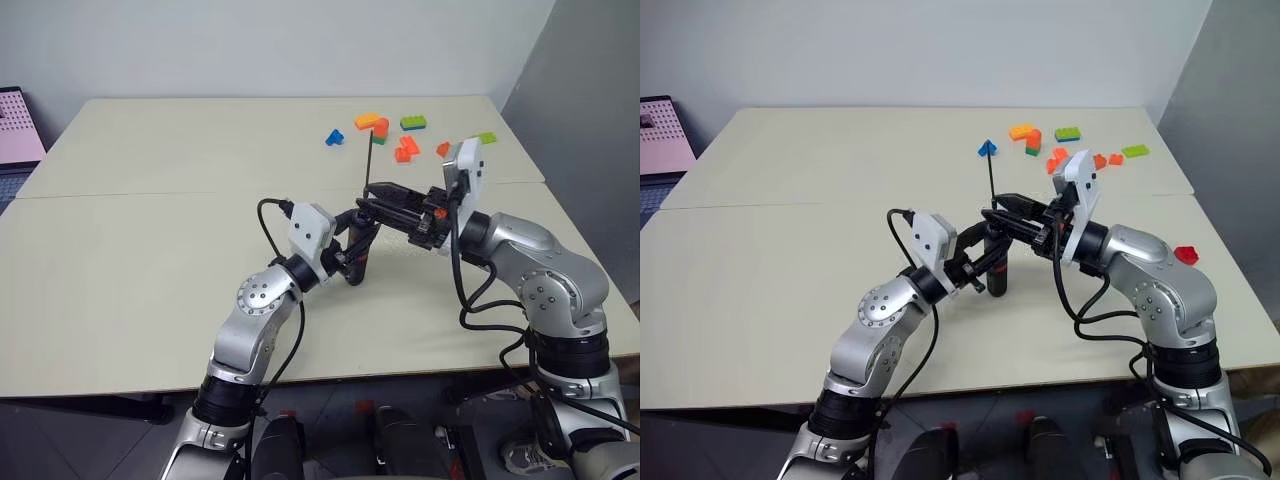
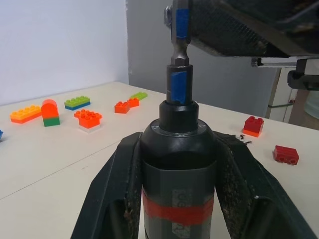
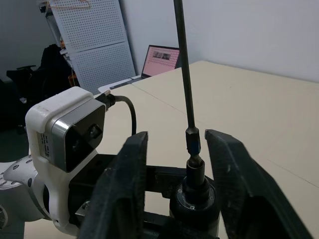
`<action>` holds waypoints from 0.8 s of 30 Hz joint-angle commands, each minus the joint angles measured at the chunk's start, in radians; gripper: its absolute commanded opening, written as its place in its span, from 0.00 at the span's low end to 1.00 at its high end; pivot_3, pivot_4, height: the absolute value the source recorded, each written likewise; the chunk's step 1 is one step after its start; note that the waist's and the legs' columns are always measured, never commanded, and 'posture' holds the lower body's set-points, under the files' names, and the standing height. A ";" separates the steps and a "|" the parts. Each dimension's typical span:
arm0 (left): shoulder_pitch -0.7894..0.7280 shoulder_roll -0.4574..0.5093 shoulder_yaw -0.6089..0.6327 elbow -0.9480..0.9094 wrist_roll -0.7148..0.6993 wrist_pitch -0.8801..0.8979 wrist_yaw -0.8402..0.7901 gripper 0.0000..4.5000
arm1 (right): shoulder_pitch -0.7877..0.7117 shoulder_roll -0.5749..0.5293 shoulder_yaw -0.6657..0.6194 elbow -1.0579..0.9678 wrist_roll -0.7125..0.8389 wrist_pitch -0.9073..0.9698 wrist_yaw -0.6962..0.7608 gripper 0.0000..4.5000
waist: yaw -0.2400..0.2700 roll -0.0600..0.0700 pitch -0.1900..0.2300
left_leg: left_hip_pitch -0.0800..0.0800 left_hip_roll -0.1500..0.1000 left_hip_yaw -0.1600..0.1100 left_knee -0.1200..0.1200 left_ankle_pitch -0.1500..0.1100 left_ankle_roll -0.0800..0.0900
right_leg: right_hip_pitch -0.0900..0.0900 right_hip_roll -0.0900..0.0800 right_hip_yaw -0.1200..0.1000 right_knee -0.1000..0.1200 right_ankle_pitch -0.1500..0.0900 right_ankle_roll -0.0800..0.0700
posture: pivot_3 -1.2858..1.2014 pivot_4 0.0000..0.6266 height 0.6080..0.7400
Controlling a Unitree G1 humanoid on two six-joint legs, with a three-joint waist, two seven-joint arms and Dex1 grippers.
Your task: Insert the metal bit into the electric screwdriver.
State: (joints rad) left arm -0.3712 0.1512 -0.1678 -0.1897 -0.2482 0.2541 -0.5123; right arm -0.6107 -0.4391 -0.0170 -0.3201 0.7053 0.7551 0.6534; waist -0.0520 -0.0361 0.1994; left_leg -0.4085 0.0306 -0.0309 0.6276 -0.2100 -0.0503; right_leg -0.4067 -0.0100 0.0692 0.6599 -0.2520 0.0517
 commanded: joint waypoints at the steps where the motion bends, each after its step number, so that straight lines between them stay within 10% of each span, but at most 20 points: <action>1: -0.001 -0.005 -0.010 -0.012 0.004 -0.002 0.002 0.37 | -0.020 -0.022 -0.047 -0.035 0.032 0.000 0.010 0.63 | 0.000 0.000 0.000 | 0.000 0.000 0.000 0.000 0.000 0.000 | 0.000 0.000 0.000 0.000 0.000 0.000 | 0.52 0.24 1.00; 9: 0.001 -0.007 -0.014 -0.015 0.004 -0.001 0.002 0.37 | -0.051 -0.051 -0.068 -0.014 0.020 -0.013 -0.008 1.00 | 0.000 0.000 0.000 | 0.000 0.000 0.000 0.000 0.000 0.000 | 0.000 0.000 0.000 0.000 0.000 0.000 | 0.52 0.24 1.00; 18: 0.001 -0.012 -0.020 -0.015 0.006 -0.002 0.003 0.37 | -0.118 -0.042 -0.036 0.034 0.027 0.006 0.016 1.00 | 0.002 0.000 0.000 | -0.001 0.000 0.000 0.000 0.000 0.000 | 0.000 0.000 0.000 -0.001 0.000 0.000 | 0.52 0.24 1.00; 24: 0.001 -0.013 -0.022 -0.015 0.009 -0.001 0.001 0.37 | -0.157 -0.049 -0.003 0.073 0.016 0.022 0.050 0.74 | 0.002 0.000 0.000 | -0.001 0.000 -0.001 0.000 0.000 0.000 | 0.000 0.000 -0.001 -0.001 0.000 0.000 | 0.52 0.24 1.00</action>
State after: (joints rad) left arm -0.3719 0.1422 -0.1720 -0.1900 -0.2459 0.2537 -0.5120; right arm -0.7394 -0.4804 -0.0152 -0.2421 0.7251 0.7755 0.6937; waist -0.0500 -0.0361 0.1994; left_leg -0.4094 0.0306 -0.0315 0.6274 -0.2102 -0.0500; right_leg -0.4071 -0.0100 0.0686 0.6587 -0.2519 0.0518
